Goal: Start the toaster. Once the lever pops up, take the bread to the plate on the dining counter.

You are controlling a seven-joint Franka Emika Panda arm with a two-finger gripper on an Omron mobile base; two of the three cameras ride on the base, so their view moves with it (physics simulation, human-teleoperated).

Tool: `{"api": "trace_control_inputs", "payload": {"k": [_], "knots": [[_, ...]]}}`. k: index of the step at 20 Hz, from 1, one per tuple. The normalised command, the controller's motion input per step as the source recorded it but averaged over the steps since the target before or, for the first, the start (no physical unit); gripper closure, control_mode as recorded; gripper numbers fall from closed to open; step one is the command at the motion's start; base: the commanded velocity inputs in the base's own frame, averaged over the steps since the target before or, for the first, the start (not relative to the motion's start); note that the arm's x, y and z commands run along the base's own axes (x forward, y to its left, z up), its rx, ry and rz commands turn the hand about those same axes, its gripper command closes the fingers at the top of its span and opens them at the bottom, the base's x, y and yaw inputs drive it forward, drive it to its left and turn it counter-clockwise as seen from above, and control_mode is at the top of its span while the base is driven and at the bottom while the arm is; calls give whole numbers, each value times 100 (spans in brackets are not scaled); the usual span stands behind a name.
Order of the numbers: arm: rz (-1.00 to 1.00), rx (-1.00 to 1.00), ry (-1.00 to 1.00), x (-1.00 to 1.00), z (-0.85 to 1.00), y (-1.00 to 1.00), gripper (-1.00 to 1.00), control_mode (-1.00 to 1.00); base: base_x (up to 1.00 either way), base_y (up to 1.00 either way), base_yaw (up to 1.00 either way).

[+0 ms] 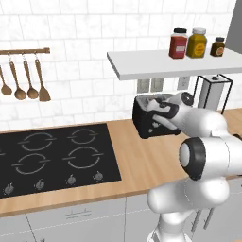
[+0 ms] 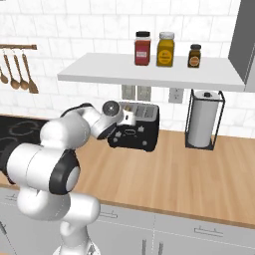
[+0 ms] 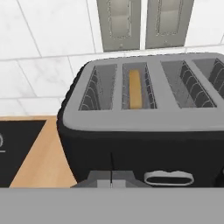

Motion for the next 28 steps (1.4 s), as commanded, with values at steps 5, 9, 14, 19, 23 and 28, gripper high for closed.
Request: {"api": "trace_control_inputs", "payload": {"k": [5, 9, 14, 19, 23, 28], "knots": [[-5, 0, 1, 14, 27, -9, 100, -100, 0, 0, 0], [-5, 0, 6, 42, 5, -5, 100, -100, 0, 0, 0], [-3, 0, -1, 13, 14, -1, 100, -100, 0, 0, 0], [0, 0, 0, 2, 4, -11, 100, -100, 0, 0, 0], [0, 0, 0, 31, 0, -14, 100, -100, 0, 0, 0], [0, 0, 0, 44, -2, 0, -100, -100, 0, 0, 0]]}}
